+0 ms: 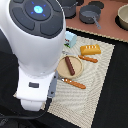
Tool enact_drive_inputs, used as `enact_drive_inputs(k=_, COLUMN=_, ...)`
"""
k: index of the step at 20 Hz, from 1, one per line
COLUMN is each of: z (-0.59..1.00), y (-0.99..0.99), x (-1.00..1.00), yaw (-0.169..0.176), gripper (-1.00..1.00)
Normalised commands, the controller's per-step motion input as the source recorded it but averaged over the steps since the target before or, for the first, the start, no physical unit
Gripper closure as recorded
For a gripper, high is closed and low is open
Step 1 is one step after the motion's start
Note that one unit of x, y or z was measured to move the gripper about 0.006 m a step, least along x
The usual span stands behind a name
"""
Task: Interact with the objects in diverse but meaningful ways.
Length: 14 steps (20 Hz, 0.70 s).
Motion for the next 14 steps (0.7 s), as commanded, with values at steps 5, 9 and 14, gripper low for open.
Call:
enact_drive_inputs(k=5, z=-0.54, y=0.23, x=-0.92, yaw=0.0, gripper=1.0)
enact_drive_inputs(k=9, z=-0.62, y=0.0, x=-0.88, yaw=0.0, gripper=1.0)
enact_drive_inputs(k=14, z=-0.49, y=0.0, x=-0.86, yaw=0.0, gripper=1.0)
